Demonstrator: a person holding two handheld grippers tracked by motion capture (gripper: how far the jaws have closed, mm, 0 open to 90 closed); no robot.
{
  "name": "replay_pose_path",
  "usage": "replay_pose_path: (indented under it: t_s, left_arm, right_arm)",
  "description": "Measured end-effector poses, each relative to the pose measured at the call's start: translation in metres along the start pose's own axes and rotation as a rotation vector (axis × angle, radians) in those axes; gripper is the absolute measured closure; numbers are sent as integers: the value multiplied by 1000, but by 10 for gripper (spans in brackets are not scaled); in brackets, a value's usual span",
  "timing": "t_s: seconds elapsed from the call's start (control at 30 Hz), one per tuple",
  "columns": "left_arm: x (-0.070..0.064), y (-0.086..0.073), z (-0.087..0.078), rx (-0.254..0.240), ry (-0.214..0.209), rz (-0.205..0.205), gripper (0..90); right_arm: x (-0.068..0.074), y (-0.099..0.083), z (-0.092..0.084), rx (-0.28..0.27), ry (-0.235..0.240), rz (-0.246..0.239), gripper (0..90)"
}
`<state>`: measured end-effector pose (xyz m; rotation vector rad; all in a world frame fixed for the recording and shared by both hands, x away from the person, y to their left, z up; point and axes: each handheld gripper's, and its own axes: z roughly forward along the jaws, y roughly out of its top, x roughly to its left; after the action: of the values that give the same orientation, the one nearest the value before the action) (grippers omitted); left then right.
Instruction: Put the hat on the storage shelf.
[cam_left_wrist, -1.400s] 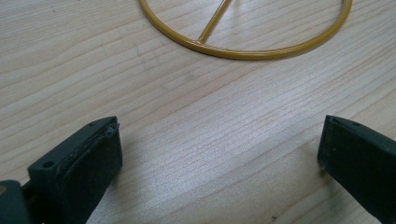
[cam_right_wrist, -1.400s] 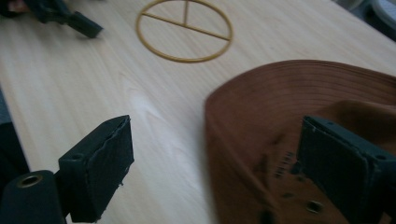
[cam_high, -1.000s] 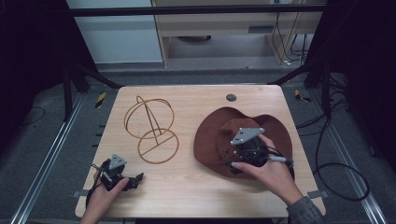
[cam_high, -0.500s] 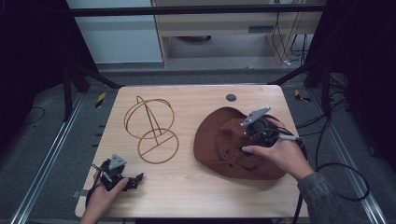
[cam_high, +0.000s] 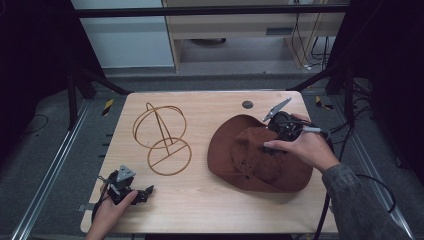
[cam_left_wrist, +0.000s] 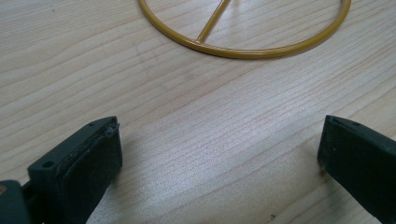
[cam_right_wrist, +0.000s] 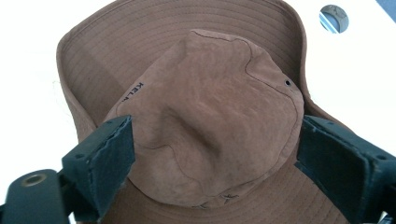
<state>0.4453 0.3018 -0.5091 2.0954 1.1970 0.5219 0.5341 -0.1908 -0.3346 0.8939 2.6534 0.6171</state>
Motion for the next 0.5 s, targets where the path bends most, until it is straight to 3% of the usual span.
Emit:
replay_pose_path:
  t_s: [0.27,0.5]
  left_arm:
    - [0,0,0,-2,1,1,0]
    - [0,0,0,0,0,4,0]
  right_arm:
    - [-10,5,11,45,28,-7,90]
    - [-8,13,23,73,43,-35,126]
